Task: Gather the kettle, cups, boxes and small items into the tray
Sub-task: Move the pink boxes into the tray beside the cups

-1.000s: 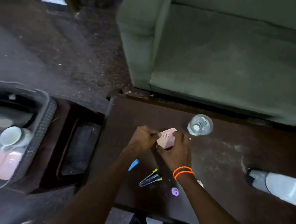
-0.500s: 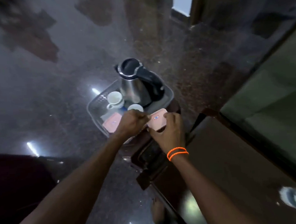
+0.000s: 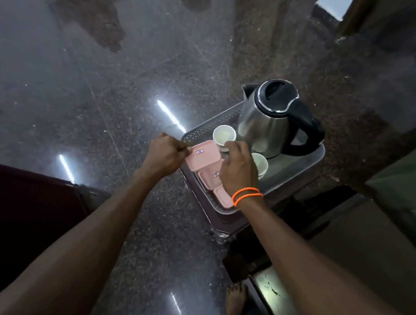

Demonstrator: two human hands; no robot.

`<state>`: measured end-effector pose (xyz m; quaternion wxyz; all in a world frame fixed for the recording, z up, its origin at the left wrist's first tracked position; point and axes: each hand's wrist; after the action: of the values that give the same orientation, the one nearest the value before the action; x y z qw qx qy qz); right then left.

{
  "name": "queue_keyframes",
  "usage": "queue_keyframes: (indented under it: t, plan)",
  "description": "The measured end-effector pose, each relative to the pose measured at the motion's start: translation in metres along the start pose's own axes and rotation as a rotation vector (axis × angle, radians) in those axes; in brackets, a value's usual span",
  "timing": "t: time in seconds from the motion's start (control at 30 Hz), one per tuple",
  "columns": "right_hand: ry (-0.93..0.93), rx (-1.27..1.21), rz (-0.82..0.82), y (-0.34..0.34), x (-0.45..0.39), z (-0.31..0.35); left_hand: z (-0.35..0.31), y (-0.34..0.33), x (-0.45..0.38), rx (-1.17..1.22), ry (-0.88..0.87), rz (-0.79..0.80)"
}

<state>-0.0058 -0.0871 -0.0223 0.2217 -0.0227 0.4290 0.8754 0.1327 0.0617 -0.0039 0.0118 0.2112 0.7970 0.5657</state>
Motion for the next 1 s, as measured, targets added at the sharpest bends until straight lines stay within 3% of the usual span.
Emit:
queue_keyframes:
  t: [0.27,0.53,0.7,1.0]
  plan:
    - [0.215,0.307,0.305,-0.005,-0.044,-0.027,0.007,-0.013,0.0,0.033,-0.083,0.008]
    - [0.154,0.333,0.302,-0.021,-0.066,-0.021,0.006,-0.019,-0.013,-0.061,-0.03,-0.137]
    - [0.022,0.148,0.254,-0.02,-0.072,-0.017,-0.004,-0.025,-0.018,-0.243,-0.009,-0.122]
    - [0.148,0.097,0.235,-0.024,-0.041,-0.023,-0.015,-0.039,-0.014,-0.431,-0.064,-0.165]
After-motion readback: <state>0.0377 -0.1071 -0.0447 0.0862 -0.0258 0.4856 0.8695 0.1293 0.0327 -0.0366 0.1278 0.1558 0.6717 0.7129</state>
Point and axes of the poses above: each hand's wrist, its own x-axis away from the middle knuckle, its own y-axis out of the back of the hand, z = x × y, and after that the axes turned 15 degrees about y, right-handed
